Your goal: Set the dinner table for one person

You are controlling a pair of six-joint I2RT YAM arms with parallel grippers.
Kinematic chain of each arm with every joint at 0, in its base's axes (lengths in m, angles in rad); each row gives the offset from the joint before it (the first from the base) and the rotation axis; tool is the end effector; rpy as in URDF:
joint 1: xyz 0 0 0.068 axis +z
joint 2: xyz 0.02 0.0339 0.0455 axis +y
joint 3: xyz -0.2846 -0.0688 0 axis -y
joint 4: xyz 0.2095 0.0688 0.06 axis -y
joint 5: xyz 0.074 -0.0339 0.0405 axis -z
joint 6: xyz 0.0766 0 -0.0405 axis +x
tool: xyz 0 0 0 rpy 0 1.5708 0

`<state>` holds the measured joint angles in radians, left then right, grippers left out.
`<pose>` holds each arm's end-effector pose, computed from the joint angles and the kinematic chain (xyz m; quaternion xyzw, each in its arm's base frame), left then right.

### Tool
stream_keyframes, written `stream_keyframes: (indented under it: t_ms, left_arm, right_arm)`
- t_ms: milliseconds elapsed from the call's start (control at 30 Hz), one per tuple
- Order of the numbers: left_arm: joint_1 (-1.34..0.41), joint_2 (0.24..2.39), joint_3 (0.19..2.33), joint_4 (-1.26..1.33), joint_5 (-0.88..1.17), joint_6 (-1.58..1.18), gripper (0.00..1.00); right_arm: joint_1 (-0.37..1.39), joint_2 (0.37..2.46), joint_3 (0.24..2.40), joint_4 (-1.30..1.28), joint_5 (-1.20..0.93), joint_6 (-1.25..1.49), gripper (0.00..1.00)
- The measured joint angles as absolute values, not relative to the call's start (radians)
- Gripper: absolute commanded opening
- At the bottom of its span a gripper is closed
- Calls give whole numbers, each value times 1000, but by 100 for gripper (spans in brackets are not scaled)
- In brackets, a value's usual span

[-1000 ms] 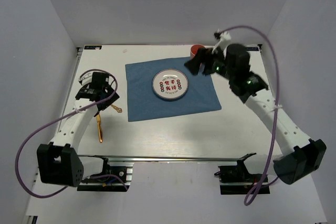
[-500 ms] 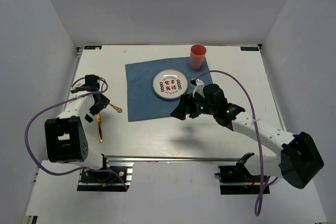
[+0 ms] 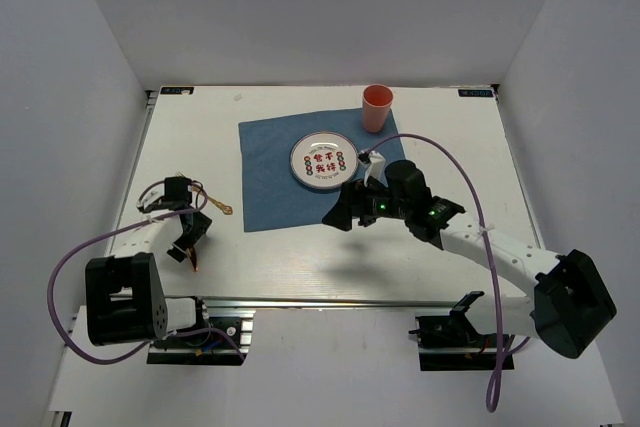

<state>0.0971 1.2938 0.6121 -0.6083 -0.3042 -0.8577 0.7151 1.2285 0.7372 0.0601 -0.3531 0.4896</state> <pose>0.1803 0.0406 0.1605 -0.4685 0.8596 0.0880 0.1841 0.1865 0.1971 0.2747 -0.1874 0.8130 0.4228 0.3538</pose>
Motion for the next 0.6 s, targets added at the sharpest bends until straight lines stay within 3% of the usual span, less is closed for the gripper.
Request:
stream_keyframes:
  t_ms: [167, 300, 467, 533, 600]
  left_arm:
    - [105, 1283, 601, -594, -315, -863, 70]
    - [109, 1288, 600, -583, -318, -865, 67]
    - [110, 1325, 620, -578, -332, -858, 44]
    - [111, 1346, 635, -583, -339, -857, 40]
    - [111, 1366, 650, -579, -339, -860, 28]
  right_arm:
    - [716, 1203, 737, 60, -343, 489, 89]
    - [716, 1186, 737, 58, -336, 489, 89]
    - [716, 1169, 737, 52, -313, 488, 89]
    - [716, 1161, 737, 51, -296, 487, 89]
    - [715, 1153, 737, 49, -281, 487, 89]
